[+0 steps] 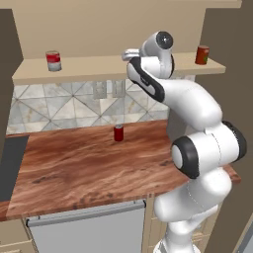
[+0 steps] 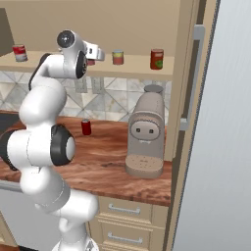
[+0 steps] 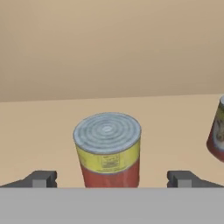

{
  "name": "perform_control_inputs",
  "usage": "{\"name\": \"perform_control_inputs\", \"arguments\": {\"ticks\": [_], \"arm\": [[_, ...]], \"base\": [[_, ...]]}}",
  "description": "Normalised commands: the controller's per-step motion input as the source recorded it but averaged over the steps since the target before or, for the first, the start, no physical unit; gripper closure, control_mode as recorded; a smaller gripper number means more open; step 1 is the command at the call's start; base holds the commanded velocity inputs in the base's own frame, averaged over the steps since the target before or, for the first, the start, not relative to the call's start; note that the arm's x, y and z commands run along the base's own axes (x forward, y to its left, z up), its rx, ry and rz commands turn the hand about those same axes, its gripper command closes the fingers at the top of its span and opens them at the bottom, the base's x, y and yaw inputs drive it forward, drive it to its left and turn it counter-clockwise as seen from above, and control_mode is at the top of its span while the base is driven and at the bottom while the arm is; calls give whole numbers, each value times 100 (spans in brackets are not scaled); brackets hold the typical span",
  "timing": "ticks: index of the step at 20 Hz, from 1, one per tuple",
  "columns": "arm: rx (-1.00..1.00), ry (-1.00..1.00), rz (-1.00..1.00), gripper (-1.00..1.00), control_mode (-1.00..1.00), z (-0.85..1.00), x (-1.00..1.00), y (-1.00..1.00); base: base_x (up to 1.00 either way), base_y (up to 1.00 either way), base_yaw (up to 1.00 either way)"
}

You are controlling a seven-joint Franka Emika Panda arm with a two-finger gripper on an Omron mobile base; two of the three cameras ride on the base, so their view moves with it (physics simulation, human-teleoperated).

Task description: Stack two cans on top of the other two cans in the cabinet.

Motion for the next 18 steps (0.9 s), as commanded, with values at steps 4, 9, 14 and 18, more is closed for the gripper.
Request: {"name": "perform_control_inputs", "arguments": {"ticks": [4, 9, 14, 18], "arm": [[0, 0, 0, -100, -100, -7, 19, 2], [0, 0, 0, -100, -100, -8, 14, 2], [-1, 0, 1, -100, -100, -2, 13, 3], [-1, 0, 1, -100, -100, -1, 12, 0]], "base": [[0, 0, 0], [0, 0, 0], [0, 0, 0], [0, 0, 0]]}}
